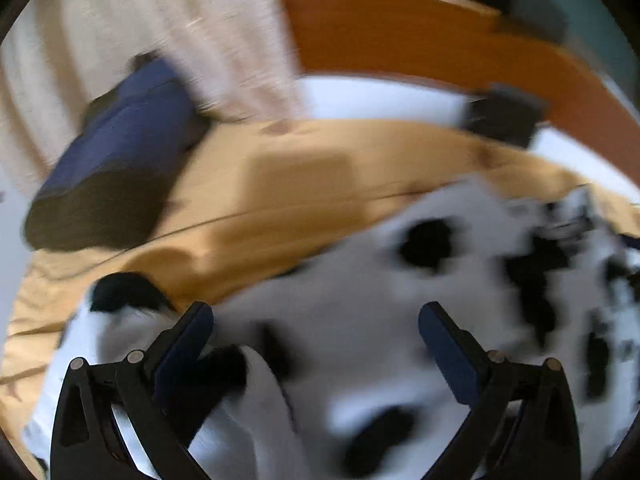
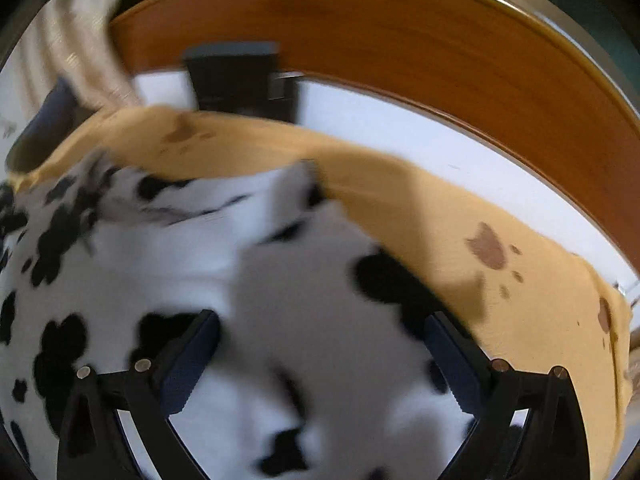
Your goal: Fold clothes
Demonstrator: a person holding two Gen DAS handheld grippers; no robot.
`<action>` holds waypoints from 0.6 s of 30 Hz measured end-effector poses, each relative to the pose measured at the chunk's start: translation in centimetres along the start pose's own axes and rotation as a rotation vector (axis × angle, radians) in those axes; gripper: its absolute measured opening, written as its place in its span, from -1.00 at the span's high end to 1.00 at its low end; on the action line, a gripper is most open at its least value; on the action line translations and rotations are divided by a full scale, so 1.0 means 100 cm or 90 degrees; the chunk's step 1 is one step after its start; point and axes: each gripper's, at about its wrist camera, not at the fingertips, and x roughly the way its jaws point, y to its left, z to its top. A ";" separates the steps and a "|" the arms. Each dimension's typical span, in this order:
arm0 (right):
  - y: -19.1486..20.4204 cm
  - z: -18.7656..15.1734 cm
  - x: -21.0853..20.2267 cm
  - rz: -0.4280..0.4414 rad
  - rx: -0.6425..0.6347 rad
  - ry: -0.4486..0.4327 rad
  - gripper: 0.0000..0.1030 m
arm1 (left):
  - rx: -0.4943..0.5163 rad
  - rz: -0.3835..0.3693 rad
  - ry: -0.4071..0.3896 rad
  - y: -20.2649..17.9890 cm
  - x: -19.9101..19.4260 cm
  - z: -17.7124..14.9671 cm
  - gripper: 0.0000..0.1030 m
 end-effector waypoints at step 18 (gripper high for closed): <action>-0.017 -0.005 -0.010 -0.033 0.036 -0.014 -0.98 | 0.044 -0.116 -0.004 0.125 -0.102 -0.097 -1.00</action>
